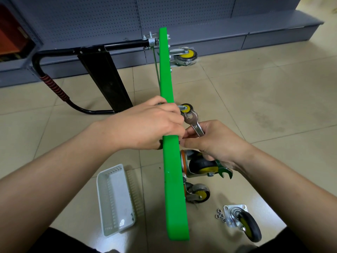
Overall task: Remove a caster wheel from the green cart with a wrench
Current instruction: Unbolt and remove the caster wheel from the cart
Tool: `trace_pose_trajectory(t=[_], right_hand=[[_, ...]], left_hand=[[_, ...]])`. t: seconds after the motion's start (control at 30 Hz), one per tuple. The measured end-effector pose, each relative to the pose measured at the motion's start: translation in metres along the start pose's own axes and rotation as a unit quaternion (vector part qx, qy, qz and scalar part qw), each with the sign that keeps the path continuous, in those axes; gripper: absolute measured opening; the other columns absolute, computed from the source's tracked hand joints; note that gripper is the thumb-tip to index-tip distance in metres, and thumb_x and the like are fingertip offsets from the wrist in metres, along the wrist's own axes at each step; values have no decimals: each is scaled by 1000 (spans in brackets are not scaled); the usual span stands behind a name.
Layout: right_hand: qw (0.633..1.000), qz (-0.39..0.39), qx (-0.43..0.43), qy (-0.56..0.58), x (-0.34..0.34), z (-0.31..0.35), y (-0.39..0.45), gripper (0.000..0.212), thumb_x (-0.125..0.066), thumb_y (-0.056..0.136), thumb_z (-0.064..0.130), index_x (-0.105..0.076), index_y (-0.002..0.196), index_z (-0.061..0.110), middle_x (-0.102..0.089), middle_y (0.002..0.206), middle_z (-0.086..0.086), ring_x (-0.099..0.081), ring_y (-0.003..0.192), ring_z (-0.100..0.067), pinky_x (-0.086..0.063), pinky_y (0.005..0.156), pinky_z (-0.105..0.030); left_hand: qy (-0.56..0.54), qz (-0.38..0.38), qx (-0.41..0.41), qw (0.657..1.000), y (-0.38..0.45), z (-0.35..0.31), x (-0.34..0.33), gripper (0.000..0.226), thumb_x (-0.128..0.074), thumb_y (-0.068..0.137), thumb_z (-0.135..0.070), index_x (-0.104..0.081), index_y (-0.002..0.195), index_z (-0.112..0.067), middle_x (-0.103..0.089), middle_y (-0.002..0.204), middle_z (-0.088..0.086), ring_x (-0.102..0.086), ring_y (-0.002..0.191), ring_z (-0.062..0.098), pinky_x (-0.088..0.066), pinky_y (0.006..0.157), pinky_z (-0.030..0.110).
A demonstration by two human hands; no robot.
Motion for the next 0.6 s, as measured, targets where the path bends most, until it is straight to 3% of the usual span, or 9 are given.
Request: trace_pose_trajectory(t=[0.1, 0.27, 0.6], right_hand=[[1000, 2, 7, -13, 2, -3, 2, 11, -75, 90, 14, -73, 90, 3, -54, 65, -16, -21, 38, -13, -16, 37, -17], [999, 24, -20, -26, 4, -1, 0, 13, -71, 91, 5, -72, 103, 0, -63, 74, -22, -29, 37, -11, -19, 35, -16], [997, 2, 7, -72, 2, -2, -1, 23, -70, 94, 20, -71, 91, -3, -68, 77, -20, -34, 31, -6, -24, 33, -16]], left_hand=[[-2, -2, -1, 1000, 1, 0, -1, 27, -75, 76, -30, -64, 99, -36, -60, 104, -18, -49, 122, 12, -36, 106, 39], [1, -4, 0, 1000, 0, 0, -1, 27, -75, 76, -30, -64, 99, -37, -60, 102, -19, -47, 121, 9, -36, 106, 39], [5, -4, 3, 1000, 1, 1, -3, 28, -77, 77, -32, -66, 102, -37, -62, 105, -19, -47, 122, 10, -35, 105, 37]])
Point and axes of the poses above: each hand's wrist, its own y-axis towards the middle knuckle, its own x-axis out of the back of the hand, z = x × y, the point moved 1 cm from there along y, towards the middle knuckle
